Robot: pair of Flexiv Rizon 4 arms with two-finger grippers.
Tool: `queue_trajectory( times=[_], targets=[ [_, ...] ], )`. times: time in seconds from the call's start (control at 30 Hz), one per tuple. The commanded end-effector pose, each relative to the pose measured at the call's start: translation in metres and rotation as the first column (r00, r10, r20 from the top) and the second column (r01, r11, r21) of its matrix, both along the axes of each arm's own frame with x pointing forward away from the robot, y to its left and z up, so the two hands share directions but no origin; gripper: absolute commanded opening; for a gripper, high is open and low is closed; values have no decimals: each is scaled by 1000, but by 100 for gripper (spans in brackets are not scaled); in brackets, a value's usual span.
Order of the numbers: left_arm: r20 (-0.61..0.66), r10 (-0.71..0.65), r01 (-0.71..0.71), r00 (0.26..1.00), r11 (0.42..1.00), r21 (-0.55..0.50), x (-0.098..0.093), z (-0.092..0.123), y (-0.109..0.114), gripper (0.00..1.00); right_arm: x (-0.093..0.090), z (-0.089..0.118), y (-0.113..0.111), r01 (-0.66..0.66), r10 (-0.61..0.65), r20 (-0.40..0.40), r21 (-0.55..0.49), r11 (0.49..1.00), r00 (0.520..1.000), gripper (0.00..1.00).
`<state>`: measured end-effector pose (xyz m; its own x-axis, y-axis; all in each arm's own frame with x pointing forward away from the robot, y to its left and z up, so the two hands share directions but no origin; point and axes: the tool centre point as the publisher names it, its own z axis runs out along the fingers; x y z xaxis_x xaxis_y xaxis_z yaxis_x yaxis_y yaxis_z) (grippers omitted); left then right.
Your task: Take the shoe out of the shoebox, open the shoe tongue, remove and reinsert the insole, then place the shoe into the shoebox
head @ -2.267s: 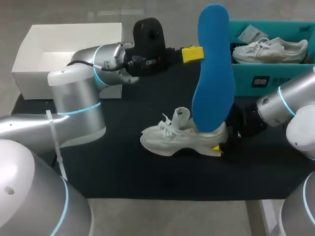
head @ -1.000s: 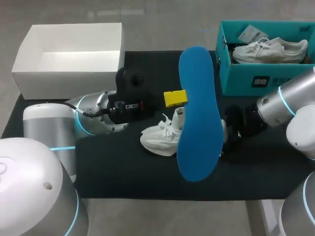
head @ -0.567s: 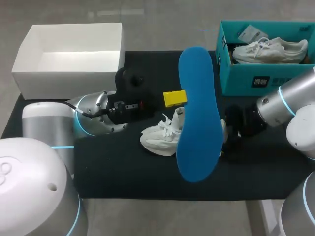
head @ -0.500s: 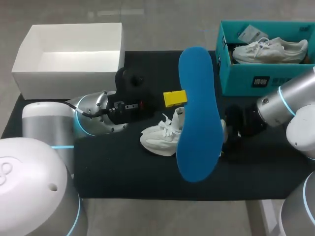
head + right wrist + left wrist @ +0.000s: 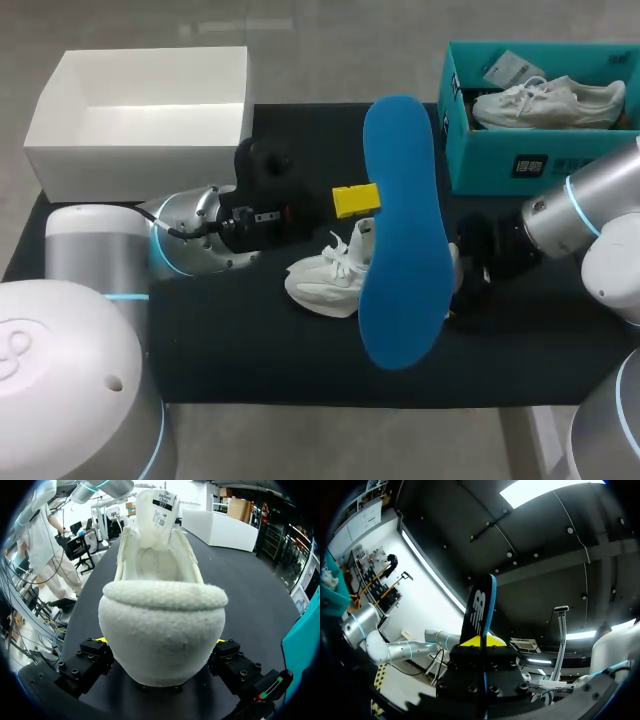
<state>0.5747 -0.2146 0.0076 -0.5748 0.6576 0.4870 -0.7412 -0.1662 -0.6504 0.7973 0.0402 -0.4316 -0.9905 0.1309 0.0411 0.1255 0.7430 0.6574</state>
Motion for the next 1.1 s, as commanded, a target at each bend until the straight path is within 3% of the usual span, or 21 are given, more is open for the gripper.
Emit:
queue_trajectory(
  times=[0.03, 0.27, 0.5, 0.73, 1.1],
  targets=[
    [-1, 1, -1, 1000, 1000, -1, -1, 0, 0, 0, 2, 4, 2, 1, -2, -19, -41, 999, 1000, 100],
    [-1, 1, -1, 1000, 1000, -1, -1, 0, 0, 0, -1, 16, -1, 26, -30, -39, -109, 994, 999, 100],
    [-1, 1, -1, 1000, 1000, -1, -1, 0, 0, 0, -3, 31, -3, 55, -74, -68, -245, 968, 995, 100],
    [-1, 1, -1, 1000, 1000, -1, -1, 0, 0, 0, -6, 55, 9, 26, -62, -75, -410, 912, 995, 100],
    [-1, 1, -1, 1000, 1000, -1, -1, 0, 0, 0, -7, 81, 12, 51, -115, -74, -576, 816, 991, 100]
  ],
)
